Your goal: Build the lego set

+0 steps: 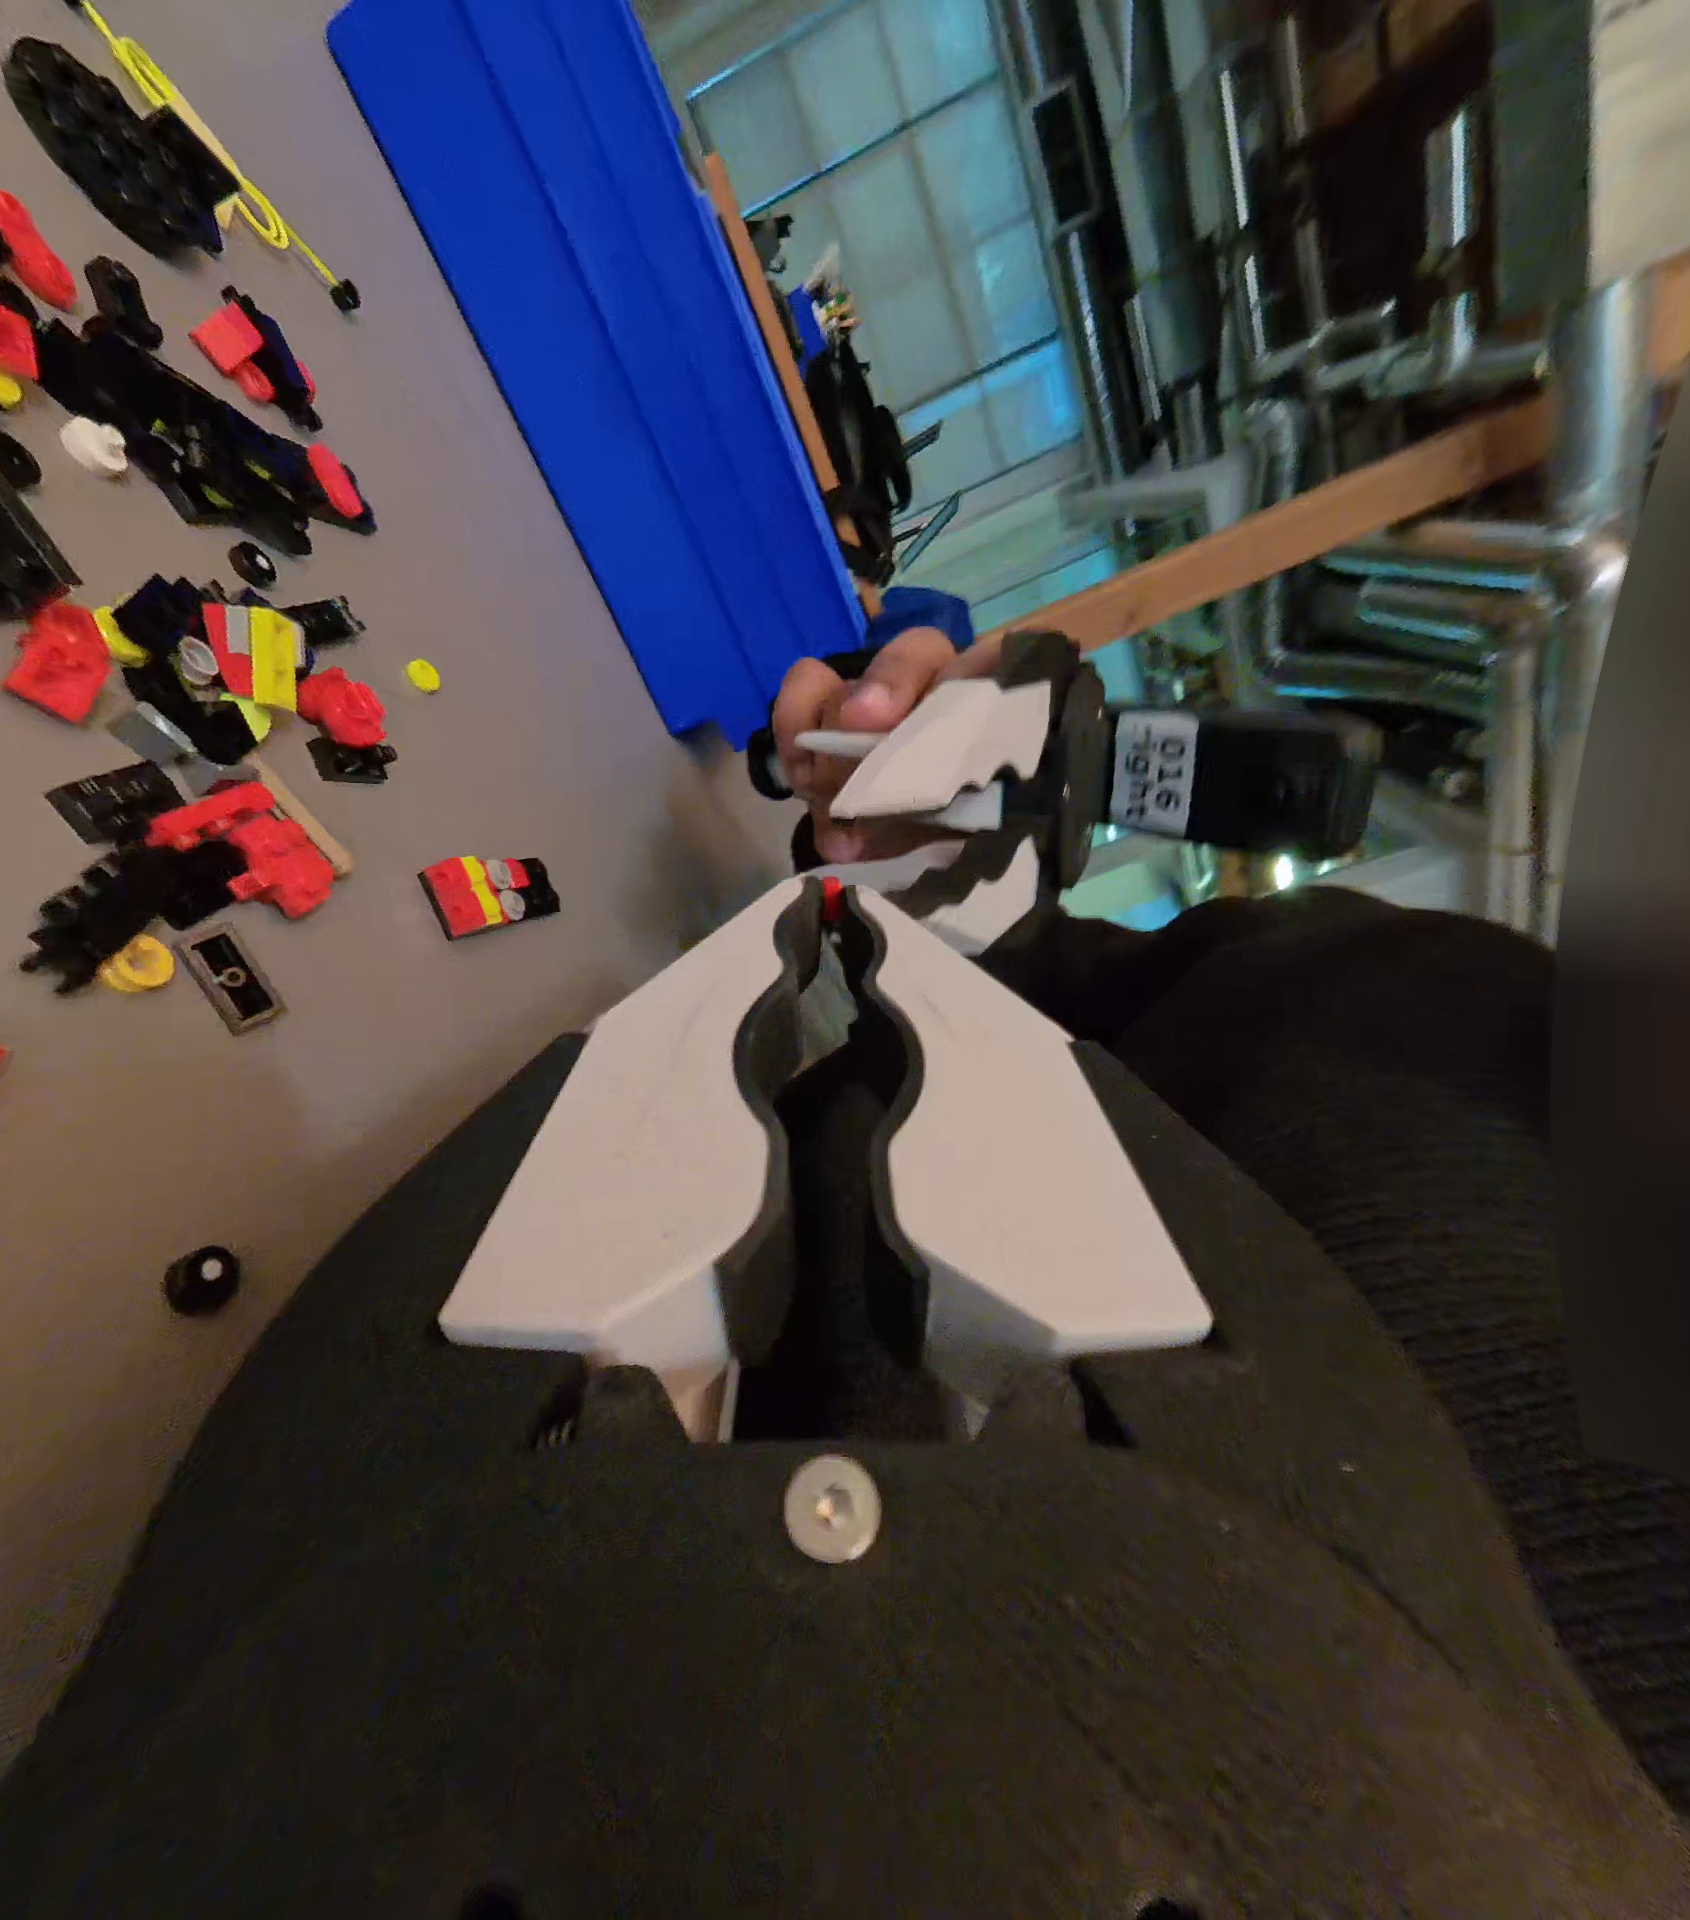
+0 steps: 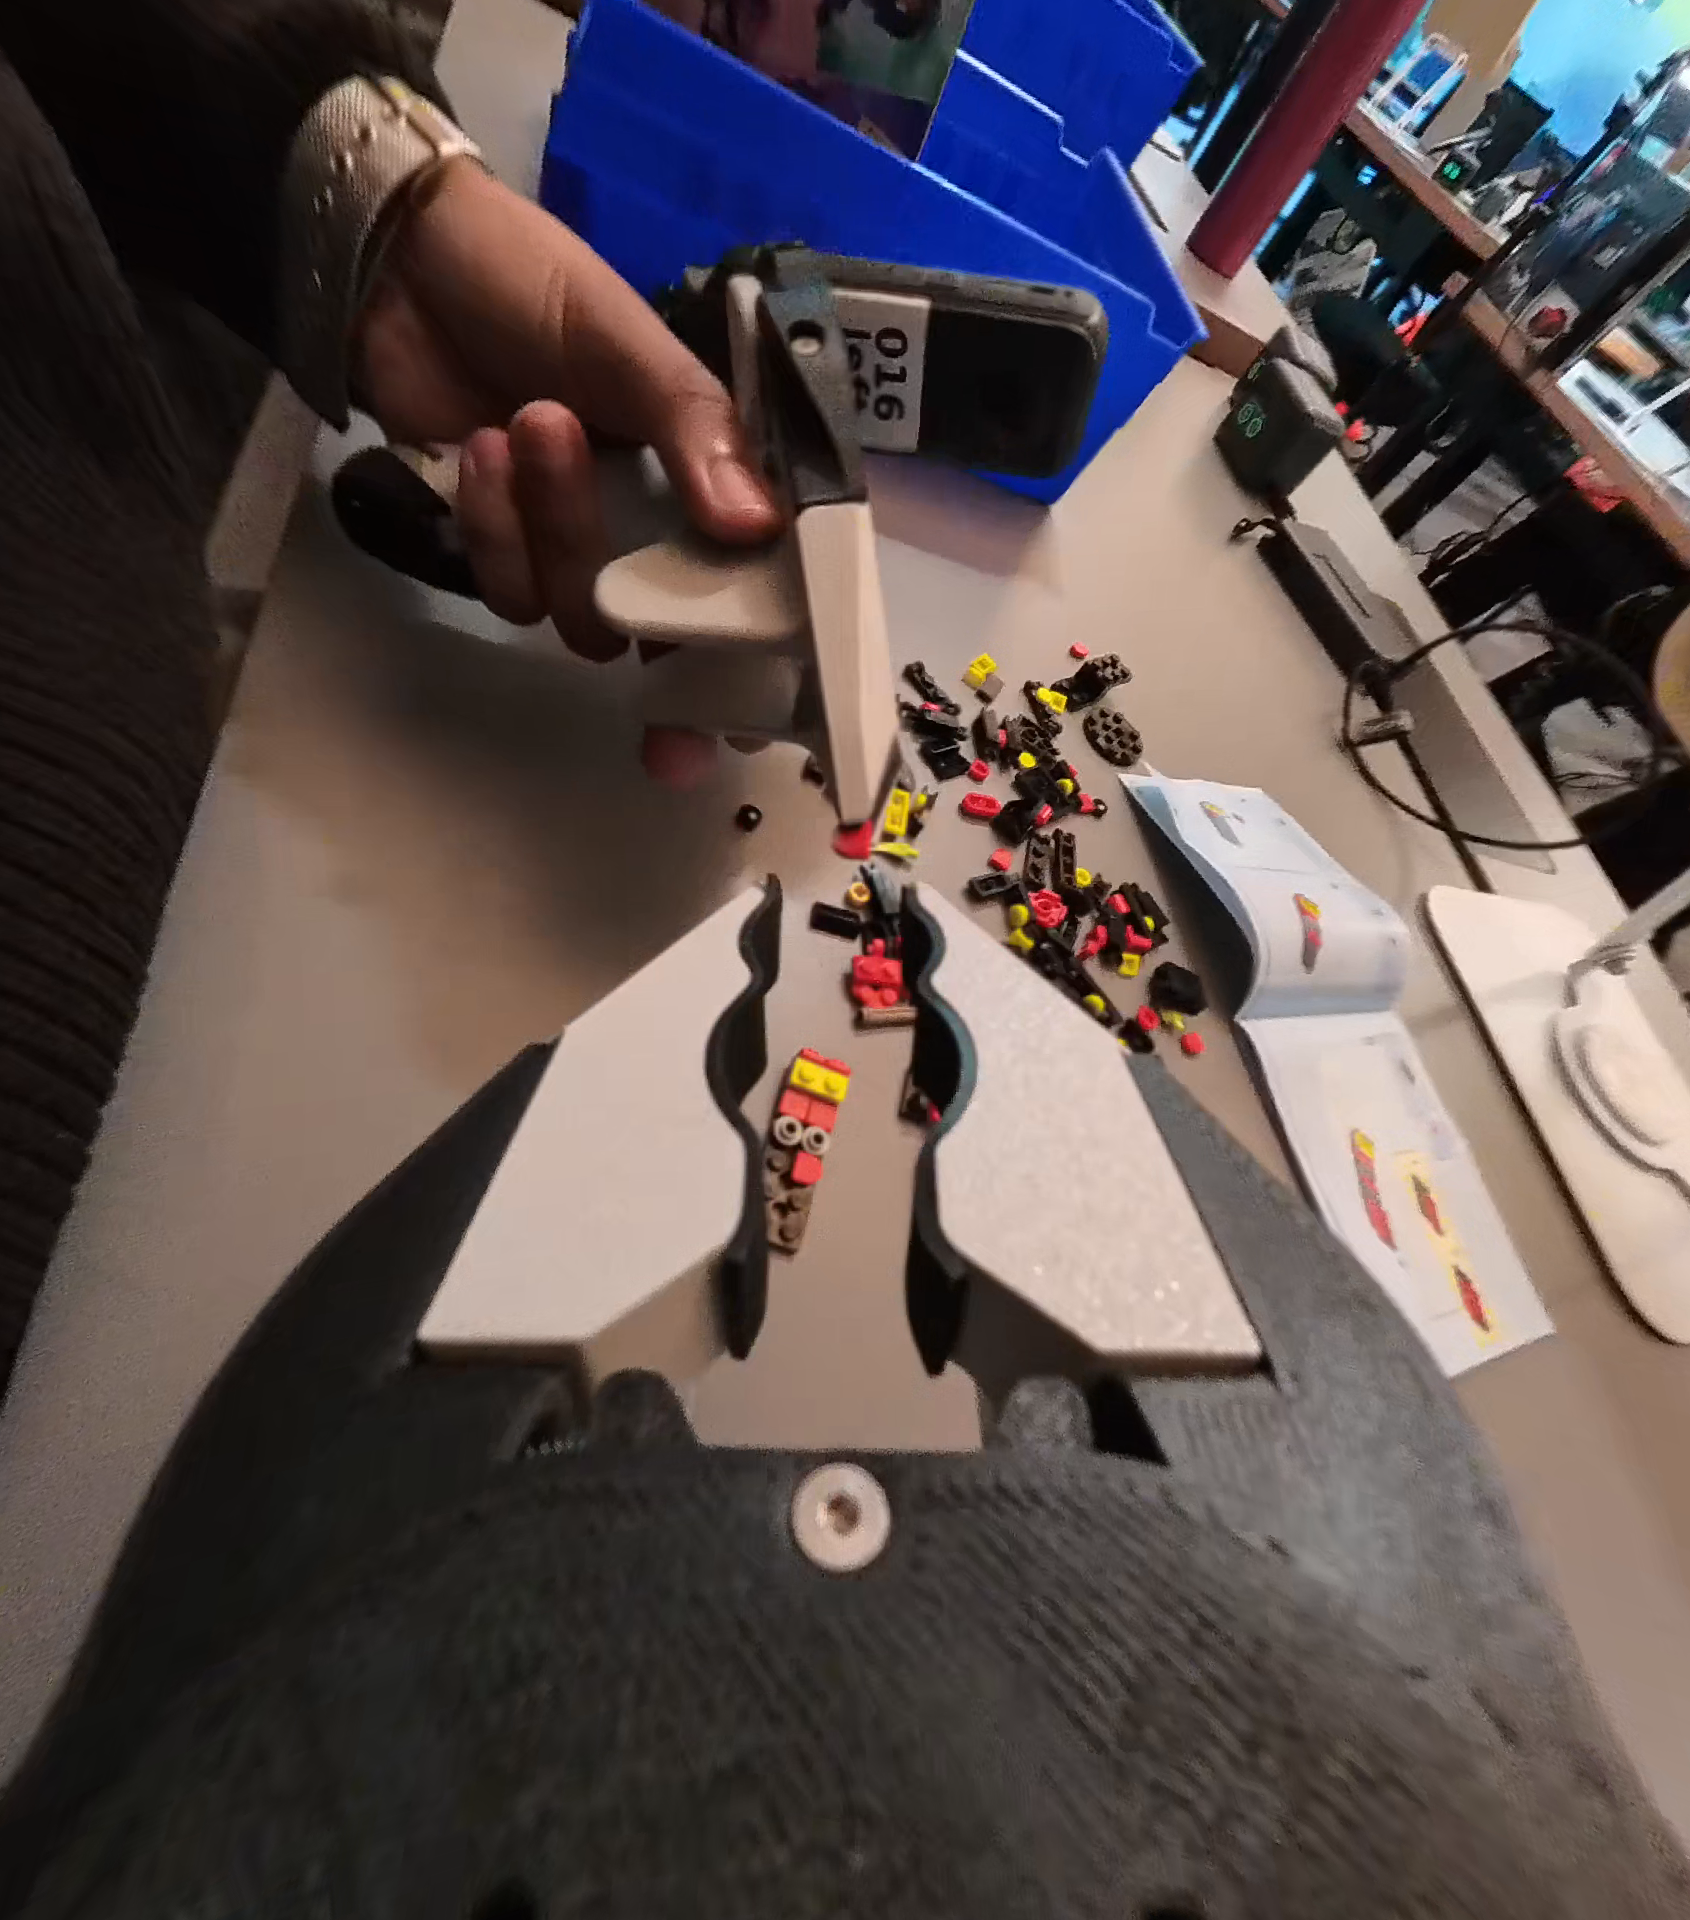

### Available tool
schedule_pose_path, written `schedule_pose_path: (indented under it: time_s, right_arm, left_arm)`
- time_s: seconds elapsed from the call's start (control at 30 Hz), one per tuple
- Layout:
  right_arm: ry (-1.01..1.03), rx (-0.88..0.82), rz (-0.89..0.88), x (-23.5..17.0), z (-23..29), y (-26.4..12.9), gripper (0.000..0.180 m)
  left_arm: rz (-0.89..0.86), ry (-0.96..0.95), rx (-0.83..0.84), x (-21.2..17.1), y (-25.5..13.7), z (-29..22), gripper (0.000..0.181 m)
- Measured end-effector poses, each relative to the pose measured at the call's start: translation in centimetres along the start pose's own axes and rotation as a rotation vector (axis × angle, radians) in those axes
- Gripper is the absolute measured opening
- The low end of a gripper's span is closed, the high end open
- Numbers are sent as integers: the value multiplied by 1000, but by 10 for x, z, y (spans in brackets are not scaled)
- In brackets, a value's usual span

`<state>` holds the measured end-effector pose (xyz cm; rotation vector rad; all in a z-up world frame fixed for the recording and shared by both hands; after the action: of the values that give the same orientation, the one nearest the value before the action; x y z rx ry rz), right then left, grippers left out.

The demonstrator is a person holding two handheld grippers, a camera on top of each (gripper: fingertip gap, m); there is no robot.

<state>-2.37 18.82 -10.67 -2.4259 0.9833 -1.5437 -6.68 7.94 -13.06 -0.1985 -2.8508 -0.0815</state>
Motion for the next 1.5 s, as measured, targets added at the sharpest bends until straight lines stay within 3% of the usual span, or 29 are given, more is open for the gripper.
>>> schedule_pose_path:
  time_s: [0.47, 0.73, 1.07, 1.5]
  right_arm:
    - [-9, -58, 5, 5, -3, -1, 11]
    - [57, -257, -14, -7, -26, -16, 5]
    - [147, -149, -56, -11, -21, -10, 11]
    - [49, -62, -53, -1, 0, 2, 10]
  left_arm:
    - [3, -54, -46, -4, 5, -1, 0]
    - [-2, -35, -53, -2, 3, -3, 0]
    - [-8, -35, -51, -1, 2, -3, 0]
    - [-20, -60, -29, -1, 5, 2, 0]
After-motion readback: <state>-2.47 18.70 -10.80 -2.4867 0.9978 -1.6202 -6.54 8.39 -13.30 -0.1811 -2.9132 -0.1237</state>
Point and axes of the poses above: each gripper's, where its closed fingertips meet, y out along the fingers, x out of its top, z = x × y across the jaws, the point moved 6 cm from there along -y, back along the fingers, and after that the axes turned 6 degrees about -y, right-handed, at the moved point
